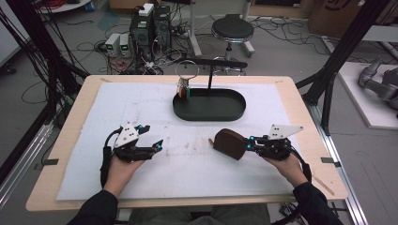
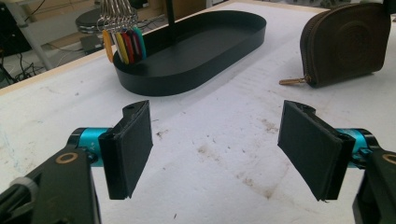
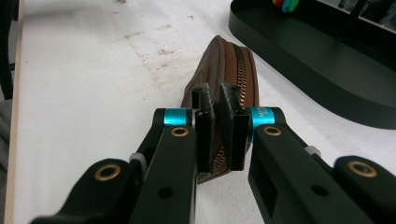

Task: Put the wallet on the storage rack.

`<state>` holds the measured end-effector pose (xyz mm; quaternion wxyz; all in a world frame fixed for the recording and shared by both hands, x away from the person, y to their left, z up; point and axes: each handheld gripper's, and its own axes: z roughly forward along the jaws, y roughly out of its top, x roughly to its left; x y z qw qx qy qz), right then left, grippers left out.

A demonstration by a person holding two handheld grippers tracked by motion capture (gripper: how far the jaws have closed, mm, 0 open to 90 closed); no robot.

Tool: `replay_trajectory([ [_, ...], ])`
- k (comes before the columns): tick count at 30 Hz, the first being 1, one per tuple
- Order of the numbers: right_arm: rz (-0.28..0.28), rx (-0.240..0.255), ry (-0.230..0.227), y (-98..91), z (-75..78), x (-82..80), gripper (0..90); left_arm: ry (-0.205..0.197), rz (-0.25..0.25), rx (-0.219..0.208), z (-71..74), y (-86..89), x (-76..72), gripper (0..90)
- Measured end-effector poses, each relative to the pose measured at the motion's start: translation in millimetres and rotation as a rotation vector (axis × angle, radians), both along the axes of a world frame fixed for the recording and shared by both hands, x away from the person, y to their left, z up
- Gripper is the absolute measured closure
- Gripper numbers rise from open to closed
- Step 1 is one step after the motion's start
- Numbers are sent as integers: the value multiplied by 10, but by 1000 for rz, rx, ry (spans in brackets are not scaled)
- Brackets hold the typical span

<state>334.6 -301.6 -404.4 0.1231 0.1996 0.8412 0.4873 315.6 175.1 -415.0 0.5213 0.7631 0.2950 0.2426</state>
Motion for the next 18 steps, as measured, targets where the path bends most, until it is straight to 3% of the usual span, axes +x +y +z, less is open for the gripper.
replay_trajectory([
  [5, 32, -10, -16, 27, 8, -35, 780, 1, -10, 3, -3, -26, 14, 260],
  [11, 32, 4, -8, 26, 0, -33, 710, 3, -15, 6, -5, -32, 21, 261],
  [14, 33, -4, -13, 44, -8, -37, 723, -4, -27, -8, 12, -76, 25, 260],
  [18, 31, -12, -29, 53, 0, -52, 803, -19, -101, -20, 124, -276, 103, 260],
])
